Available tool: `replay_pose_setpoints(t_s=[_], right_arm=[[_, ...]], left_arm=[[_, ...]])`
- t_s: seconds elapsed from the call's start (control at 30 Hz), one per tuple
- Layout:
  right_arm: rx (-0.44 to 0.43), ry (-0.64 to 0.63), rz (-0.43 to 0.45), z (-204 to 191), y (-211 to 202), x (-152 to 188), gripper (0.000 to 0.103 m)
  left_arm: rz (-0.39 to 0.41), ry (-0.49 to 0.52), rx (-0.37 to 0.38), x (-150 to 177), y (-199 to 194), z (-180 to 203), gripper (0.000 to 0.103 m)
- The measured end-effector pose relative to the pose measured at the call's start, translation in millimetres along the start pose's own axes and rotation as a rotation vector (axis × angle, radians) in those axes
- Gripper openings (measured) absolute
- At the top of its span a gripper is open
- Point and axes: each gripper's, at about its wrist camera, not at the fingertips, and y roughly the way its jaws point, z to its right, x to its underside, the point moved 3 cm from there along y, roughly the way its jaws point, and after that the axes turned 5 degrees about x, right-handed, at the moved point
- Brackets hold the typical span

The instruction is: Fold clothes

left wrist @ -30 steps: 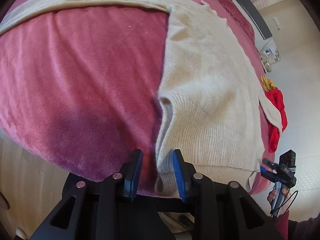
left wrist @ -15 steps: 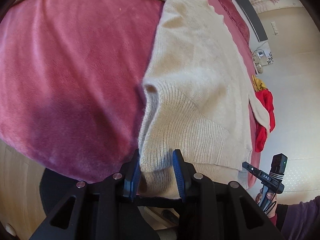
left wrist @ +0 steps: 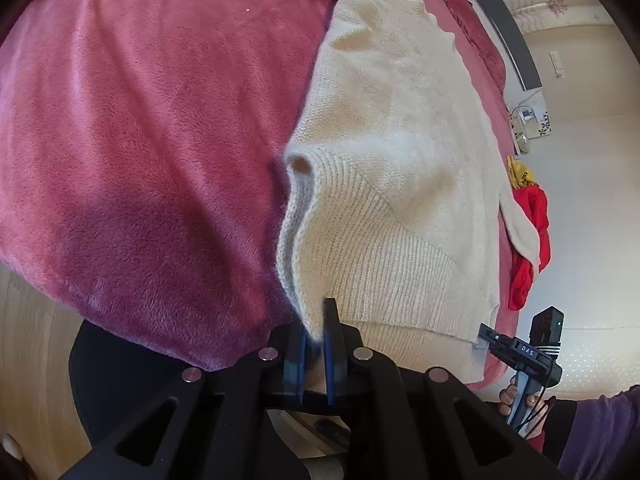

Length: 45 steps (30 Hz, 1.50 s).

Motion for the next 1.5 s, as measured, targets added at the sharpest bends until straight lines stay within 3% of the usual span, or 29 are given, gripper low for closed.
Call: replay_pose_setpoints(t_s=[0.07,0.1,0.13,0.3,0.37,0.47,0.57,0.63,0.77,0.83,0.87,0.93,1.0,1.07,1.17,1.27,1.33,1.43,1.5], right_arm=[[0.021,-0.015,-0.003,-0.2,-1.1,0.5,0.025],[0.037,-0.007,0.021,1.3,-4.2,1.0,0.008],[0.055,-0.002,0.055,2.6,-8.1,2.0,0.005],[0.144,-0.033,0.118,-4.3,-14.6,14.3,0.003],[0.146,-0.068,0.161,-15.6,-31.4,23.0,0.003],[0.099,-0.108,0.238,-33.2,-71.7,42.6,0.003],[0.111,-0.107,0.288,-34.0,-97.4,57.6,0.004],[0.143,-0.087,0.267,-24.3,-94.1,56.0,0.004],[0.219,-0.037,0.197,0.2,-77.6,47.3,0.004],[0.257,-0.012,0.162,12.4,-69.4,43.0,0.006],[0.276,0.001,0.144,18.5,-65.4,40.9,0.007],[0.314,0.026,0.109,30.6,-57.3,36.6,0.020],[0.355,0.043,0.106,40.0,-58.1,33.1,0.021],[0.311,0.031,0.187,35.3,-78.6,29.3,0.021],[0.087,0.032,0.255,14.7,-90.7,15.3,0.021],[-0.042,0.028,0.240,-6.9,-76.4,-4.8,0.022],[-0.050,0.035,0.171,-20.6,-54.4,-21.8,0.022],[0.189,0.036,0.102,-2.6,-29.4,-23.5,0.019],[0.231,0.016,0.126,3.4,-36.5,-14.4,0.016]], left_arm=[[-0.001,0.013,-0.003,1.4,0.0,3.1,0.006],[0.000,0.017,-0.005,1.8,0.2,4.5,0.006],[-0.003,0.019,0.000,2.4,0.7,6.1,0.006],[0.019,0.043,0.001,3.5,-3.7,4.1,0.006],[0.046,0.092,-0.009,4.6,-22.7,4.5,0.006],[0.095,0.134,0.054,14.7,-48.7,13.5,0.006],[0.143,0.156,0.081,22.6,-68.4,16.6,0.006],[0.120,0.142,0.077,24.7,-66.3,10.7,0.006],[0.032,0.102,-0.132,25.5,-48.5,-24.8,0.006],[-0.024,0.047,-0.151,27.6,-42.6,-40.4,0.005],[-0.011,0.034,-0.125,27.8,-48.3,-42.1,0.007],[0.032,0.029,-0.085,25.0,-62.6,-41.6,0.010],[0.099,0.043,-0.070,12.3,-77.2,-35.5,0.017],[0.145,0.023,-0.061,-4.7,-82.8,-32.2,0.018],[0.155,0.004,-0.076,-26.5,-69.1,-26.5,0.020],[0.078,0.014,-0.126,-30.2,-40.5,-18.8,0.020],[0.048,0.056,-0.221,-22.7,-28.3,-18.2,0.019],[0.021,0.099,-0.227,-2.7,-28.0,-20.1,0.017],[0.065,0.123,-0.214,5.7,-41.5,-20.7,0.017]])
